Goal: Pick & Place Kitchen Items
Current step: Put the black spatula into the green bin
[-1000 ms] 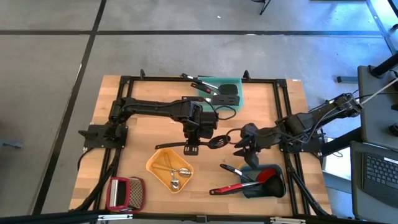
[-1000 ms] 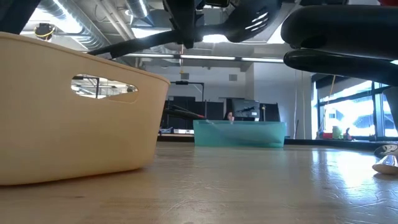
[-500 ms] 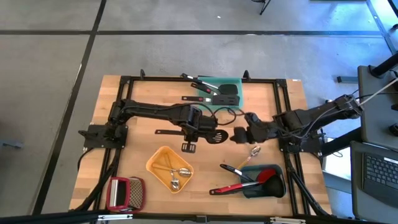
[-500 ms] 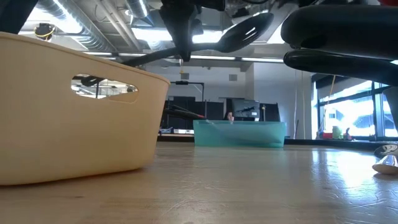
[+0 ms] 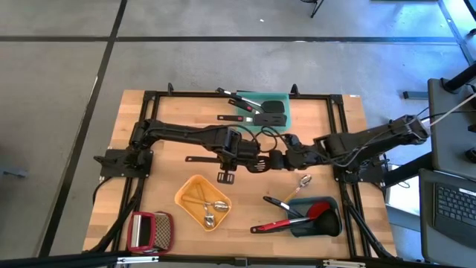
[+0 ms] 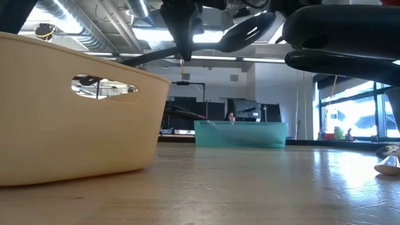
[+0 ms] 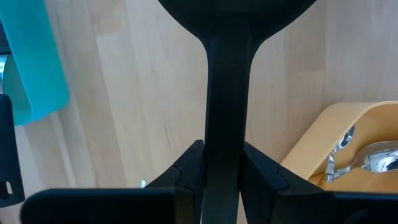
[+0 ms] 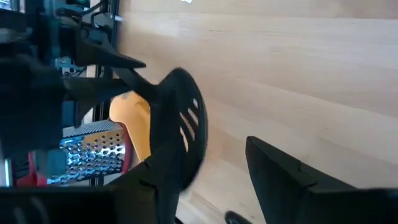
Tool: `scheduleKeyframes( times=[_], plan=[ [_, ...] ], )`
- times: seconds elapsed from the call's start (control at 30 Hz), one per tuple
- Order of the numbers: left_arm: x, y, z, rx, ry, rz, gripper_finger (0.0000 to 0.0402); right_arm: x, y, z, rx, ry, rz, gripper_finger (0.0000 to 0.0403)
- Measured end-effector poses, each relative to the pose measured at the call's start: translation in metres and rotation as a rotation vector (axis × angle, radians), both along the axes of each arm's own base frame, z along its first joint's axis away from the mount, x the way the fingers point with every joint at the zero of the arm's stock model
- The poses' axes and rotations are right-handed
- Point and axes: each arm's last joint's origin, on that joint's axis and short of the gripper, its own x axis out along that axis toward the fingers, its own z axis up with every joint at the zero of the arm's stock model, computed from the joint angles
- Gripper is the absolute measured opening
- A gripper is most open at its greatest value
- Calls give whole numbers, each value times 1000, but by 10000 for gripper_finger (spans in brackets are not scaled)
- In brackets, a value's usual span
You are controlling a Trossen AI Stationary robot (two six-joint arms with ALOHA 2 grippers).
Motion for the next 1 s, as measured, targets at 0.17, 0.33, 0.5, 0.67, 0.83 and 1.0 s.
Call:
scheduleKeyframes(
  times=[0.17,0.33,0.5,0.67,0.83,1.0],
  plan=[
    [1,0,0,-1,-8,0,63,17,3,-8,1,-29,18,177],
    [1,0,0,-11,-4,-3,63,21,1,-12,-8,-21,15,156],
    [0,0,0,-19,-1,-8,63,21,-1,-12,-39,-18,32,66],
    [0,0,0,-17,2,-2,63,20,-1,-13,-37,-1,46,10],
    [0,-1,-1,-21,2,-14,76,17,-1,-14,-38,34,57,8],
    [-4,-2,-1,-43,45,-42,145,13,0,-21,-29,106,103,8]
  ],
)
